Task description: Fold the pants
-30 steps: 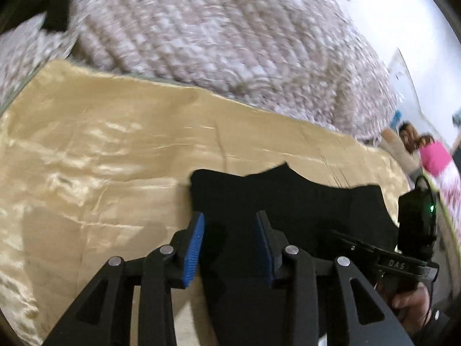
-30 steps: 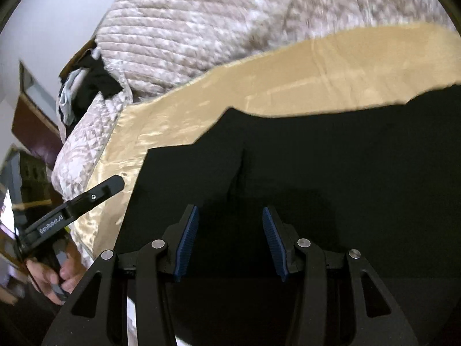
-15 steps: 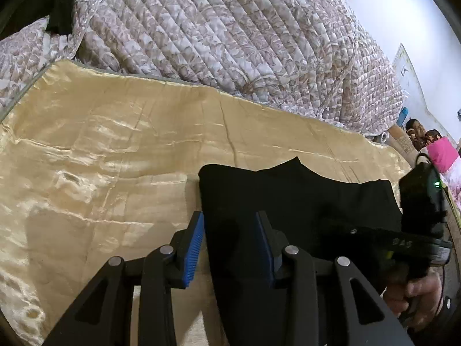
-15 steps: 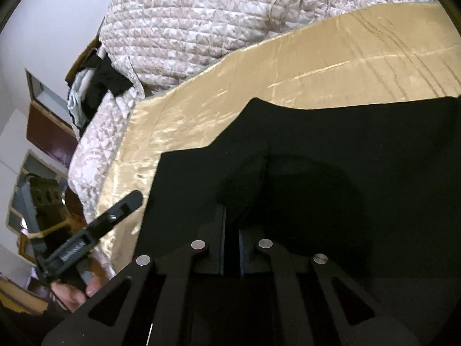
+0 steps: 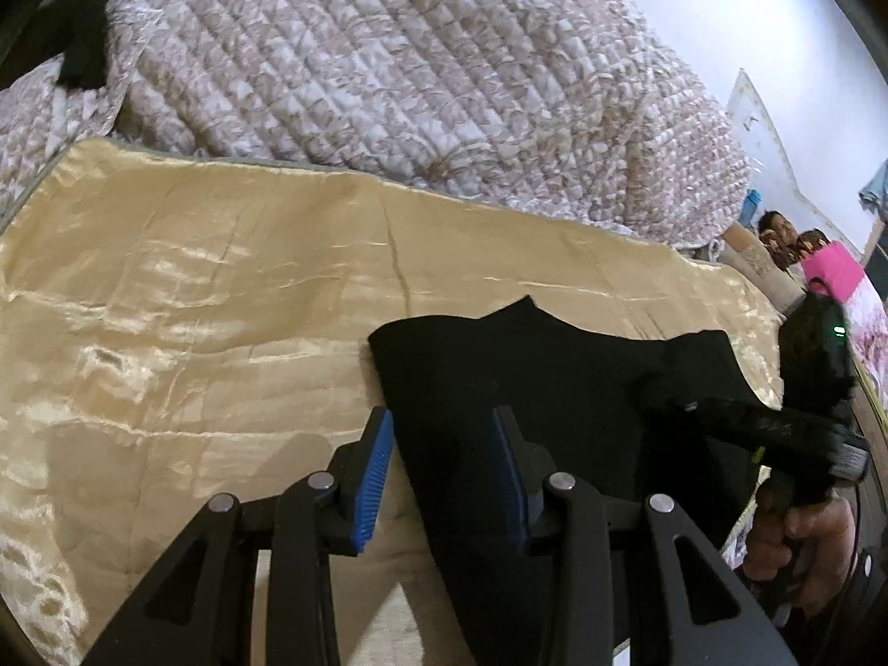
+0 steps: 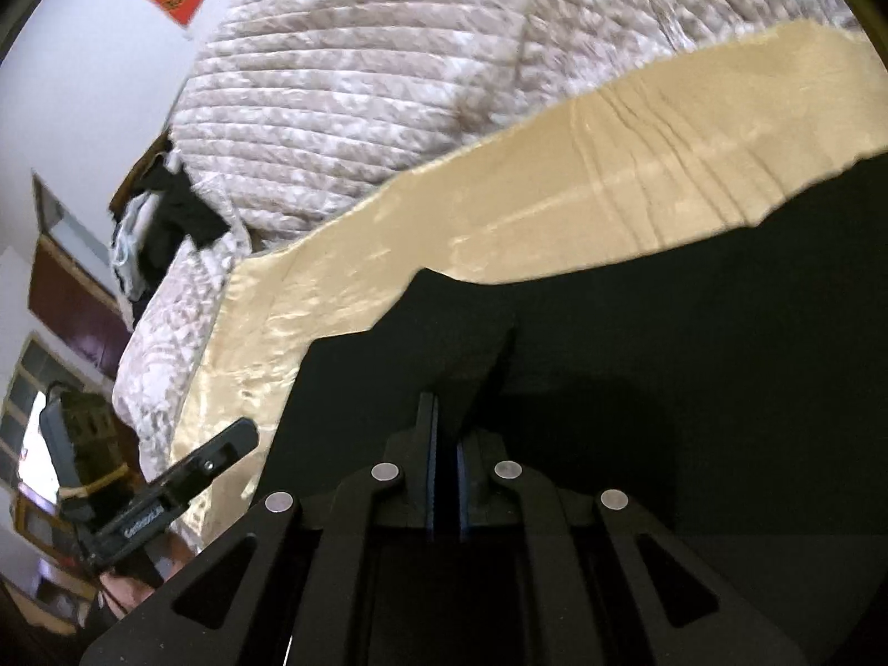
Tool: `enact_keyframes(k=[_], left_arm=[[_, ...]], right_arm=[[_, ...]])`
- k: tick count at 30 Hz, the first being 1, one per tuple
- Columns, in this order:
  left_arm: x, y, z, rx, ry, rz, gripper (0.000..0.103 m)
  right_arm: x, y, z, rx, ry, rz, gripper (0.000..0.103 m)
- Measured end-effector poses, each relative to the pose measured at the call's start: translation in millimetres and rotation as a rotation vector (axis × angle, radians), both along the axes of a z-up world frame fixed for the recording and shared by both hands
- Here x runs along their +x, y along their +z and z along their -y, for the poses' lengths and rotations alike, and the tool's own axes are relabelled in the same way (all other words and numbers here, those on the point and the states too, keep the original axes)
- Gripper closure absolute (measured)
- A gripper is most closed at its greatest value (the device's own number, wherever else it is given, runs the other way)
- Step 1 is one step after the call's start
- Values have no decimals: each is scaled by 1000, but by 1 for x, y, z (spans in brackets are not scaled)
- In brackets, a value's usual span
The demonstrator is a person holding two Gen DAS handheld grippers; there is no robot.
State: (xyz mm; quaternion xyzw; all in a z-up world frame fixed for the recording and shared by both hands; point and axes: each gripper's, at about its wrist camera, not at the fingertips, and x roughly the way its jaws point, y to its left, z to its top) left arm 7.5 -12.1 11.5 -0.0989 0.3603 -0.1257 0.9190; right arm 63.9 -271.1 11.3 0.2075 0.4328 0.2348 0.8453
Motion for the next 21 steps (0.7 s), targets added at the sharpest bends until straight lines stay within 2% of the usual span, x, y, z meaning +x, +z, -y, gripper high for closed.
enact_keyframes(k=[3, 5, 7, 11, 13, 18, 21], left_arm=[[3, -7, 7, 6, -37, -47, 64], [-1, -8, 9, 17, -55, -50, 64], [-8, -8, 10, 29, -78, -47, 64], [-28, -19, 16, 90, -114, -65, 64], [-34, -25, 14, 110, -106, -77, 64], [-40, -30, 9, 102, -100, -93, 64], [-42, -30, 11, 115, -105, -91, 64]], right_arm=[[8, -18, -6, -99, 31, -70, 98], [8, -18, -2, -63, 17, -69, 95], [4, -11, 5, -76, -2, -53, 84], [-14, -10, 18, 4, 27, -88, 66], [-28, -14, 17, 24, 71, -115, 65], [-44, -19, 10, 52, 153, -159, 66], [-42, -18, 0, 26, 193, -179, 66]])
